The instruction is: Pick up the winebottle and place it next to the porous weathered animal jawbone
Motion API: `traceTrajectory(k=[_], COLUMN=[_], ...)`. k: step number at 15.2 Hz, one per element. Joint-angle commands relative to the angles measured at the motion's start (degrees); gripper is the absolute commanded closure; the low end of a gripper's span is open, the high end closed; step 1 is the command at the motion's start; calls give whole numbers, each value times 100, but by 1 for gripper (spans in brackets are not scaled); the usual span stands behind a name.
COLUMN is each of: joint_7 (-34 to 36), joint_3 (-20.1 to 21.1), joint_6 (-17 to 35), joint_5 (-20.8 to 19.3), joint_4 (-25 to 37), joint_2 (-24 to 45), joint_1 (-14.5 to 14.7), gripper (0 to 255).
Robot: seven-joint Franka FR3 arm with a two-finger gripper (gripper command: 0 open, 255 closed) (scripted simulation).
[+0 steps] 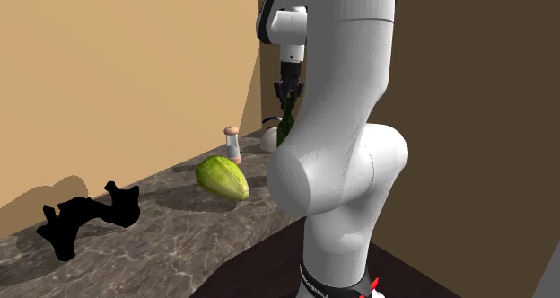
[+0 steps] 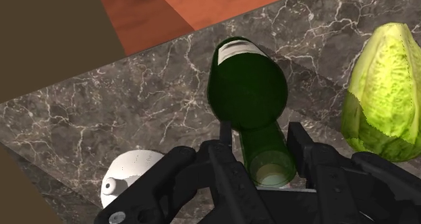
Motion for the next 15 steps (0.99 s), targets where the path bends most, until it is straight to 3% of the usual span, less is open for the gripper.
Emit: traceTrajectory(k=[1, 15], joint_7=[28, 112], joint_3=[1, -11], joint_6=[-146, -1212], joint_5=[-26, -76], joint_4=[115, 1143], joint_2=[-39, -86], joint_1=[5, -5], gripper=[255, 255])
